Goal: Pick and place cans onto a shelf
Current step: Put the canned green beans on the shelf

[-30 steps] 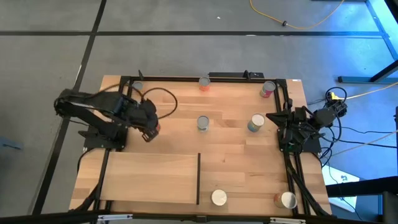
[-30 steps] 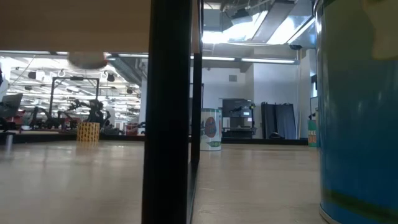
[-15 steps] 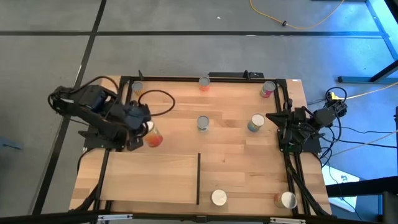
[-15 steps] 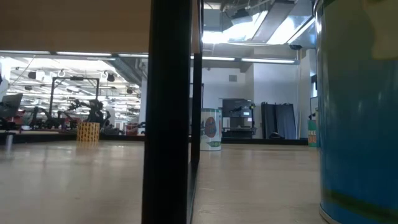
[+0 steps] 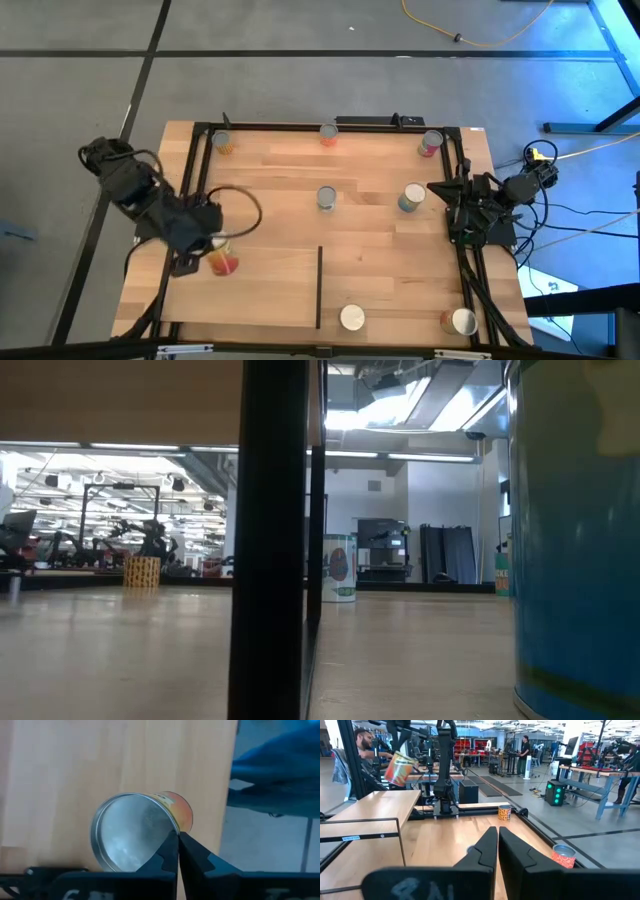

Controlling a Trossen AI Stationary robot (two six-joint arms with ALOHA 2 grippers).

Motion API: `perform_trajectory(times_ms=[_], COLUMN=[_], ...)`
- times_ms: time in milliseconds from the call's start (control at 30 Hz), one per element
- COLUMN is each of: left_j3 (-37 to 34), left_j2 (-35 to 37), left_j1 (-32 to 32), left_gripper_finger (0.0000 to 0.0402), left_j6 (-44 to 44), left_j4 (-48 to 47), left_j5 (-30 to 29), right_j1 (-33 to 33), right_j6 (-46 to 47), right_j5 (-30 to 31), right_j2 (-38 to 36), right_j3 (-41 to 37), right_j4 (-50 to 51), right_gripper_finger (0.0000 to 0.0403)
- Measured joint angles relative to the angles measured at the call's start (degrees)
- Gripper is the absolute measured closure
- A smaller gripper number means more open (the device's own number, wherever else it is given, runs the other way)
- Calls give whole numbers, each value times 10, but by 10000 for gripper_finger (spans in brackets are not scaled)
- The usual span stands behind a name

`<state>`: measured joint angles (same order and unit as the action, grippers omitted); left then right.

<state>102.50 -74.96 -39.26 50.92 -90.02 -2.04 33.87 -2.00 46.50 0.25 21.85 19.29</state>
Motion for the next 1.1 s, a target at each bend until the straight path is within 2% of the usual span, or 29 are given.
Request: perform_trajectory(times_ms=[233,433,700,1100], left_j3=[-11,-40,-86,-127], left_j2=[-14,-27,-28,-27], left_j1=[-84,-123,-136,-136], left_gripper_finger=[401,401,401,401], left_j6=[75,116,134,119], left_j4=[0,0,0,0], left_j5=[-59,-73,-105,-103], right_j1=[0,0,0,0], right_j6=[0,0,0,2], right_j5=[0,0,0,0], right_j2=[0,0,0,0], right_j3=[0,0,0,0], right_j4=[0,-1,-1,-1], right_gripper_finger=[383,383,383,383])
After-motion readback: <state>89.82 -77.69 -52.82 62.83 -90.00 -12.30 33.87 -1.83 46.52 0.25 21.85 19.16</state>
